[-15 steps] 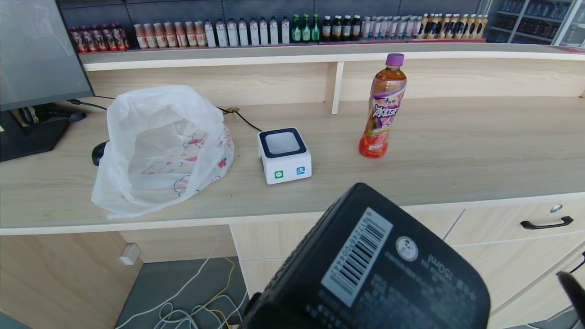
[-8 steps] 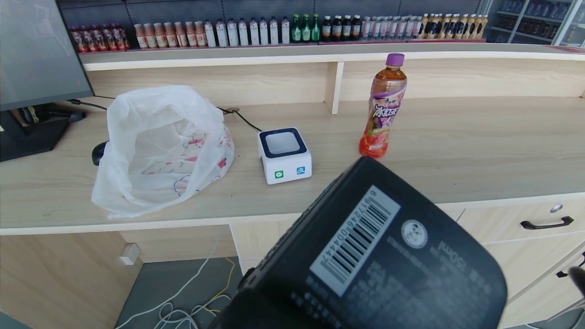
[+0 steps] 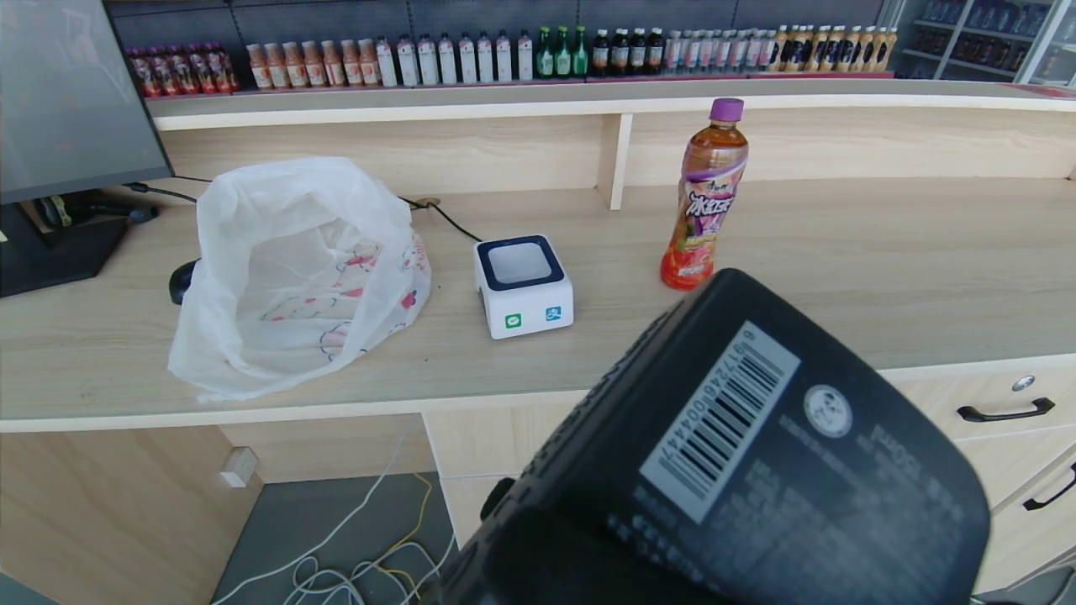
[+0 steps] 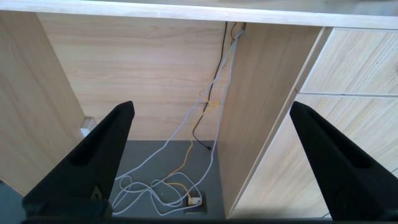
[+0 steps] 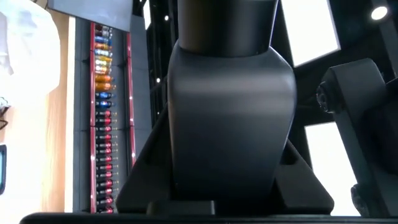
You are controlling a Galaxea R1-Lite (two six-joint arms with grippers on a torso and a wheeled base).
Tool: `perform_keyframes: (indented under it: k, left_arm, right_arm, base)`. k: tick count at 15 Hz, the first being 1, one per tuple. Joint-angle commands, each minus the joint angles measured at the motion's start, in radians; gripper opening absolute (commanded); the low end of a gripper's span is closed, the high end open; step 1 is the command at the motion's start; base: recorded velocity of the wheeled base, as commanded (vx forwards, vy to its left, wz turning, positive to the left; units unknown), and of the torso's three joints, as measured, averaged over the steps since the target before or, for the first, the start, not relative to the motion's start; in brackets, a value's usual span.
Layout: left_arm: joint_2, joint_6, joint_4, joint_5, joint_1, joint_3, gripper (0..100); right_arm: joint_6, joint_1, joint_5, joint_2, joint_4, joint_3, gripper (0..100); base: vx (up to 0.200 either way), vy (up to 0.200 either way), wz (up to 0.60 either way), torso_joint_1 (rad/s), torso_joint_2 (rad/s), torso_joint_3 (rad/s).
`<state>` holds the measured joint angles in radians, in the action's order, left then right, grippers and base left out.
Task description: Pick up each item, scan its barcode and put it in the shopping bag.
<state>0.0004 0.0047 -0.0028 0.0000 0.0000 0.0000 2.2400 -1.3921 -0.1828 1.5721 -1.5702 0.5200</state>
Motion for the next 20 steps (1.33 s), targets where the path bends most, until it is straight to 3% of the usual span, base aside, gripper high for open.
perform_keyframes:
  k: [1,3,9,14,15,18,20]
  left_arm:
    - [0.0,0.0,0.0,0.0,0.0,0.0,100]
    - [0.0,0.0,0.0,0.0,0.0,0.0,100]
    - [0.0,0.0,0.0,0.0,0.0,0.0,100]
    - [0.0,0.0,0.0,0.0,0.0,0.0,100]
    - [0.0,0.0,0.0,0.0,0.0,0.0,100]
    - [0.0,0.0,0.0,0.0,0.0,0.0,100]
    - [0.0,0.0,0.0,0.0,0.0,0.0,100]
  right_arm:
    - [-0.031,0.013,0.0,-0.001,-0.001,-0.02,0]
    - [-0.168,0.059,0.0,0.016,-0.001,-0.066,0]
    - [-0.207,0.071,0.0,-0.014,-0.001,-0.101,0]
    - [-0.671,0.214,-0.003,0.0,-0.001,-0.129,0]
    - [-0.873,0.243,-0.004,0.003,-0.001,-0.138,0]
    - [-1.237,0.26,-0.038,0.089,-0.001,-0.178,0]
    - [-1.284,0.278,-0.043,0.097,-0.001,-0.172,0]
  base:
    - [0.0,0.0,0.0,0.0,0.0,0.0]
    - [0.0,0.0,0.0,0.0,0.0,0.0]
    - [0.0,0.0,0.0,0.0,0.0,0.0]
    - [0.0,0.0,0.0,0.0,0.0,0.0]
    - [0.0,0.0,0.0,0.0,0.0,0.0]
    - [0.0,0.0,0.0,0.0,0.0,0.0]
    - [0.0,0.0,0.0,0.0,0.0,0.0]
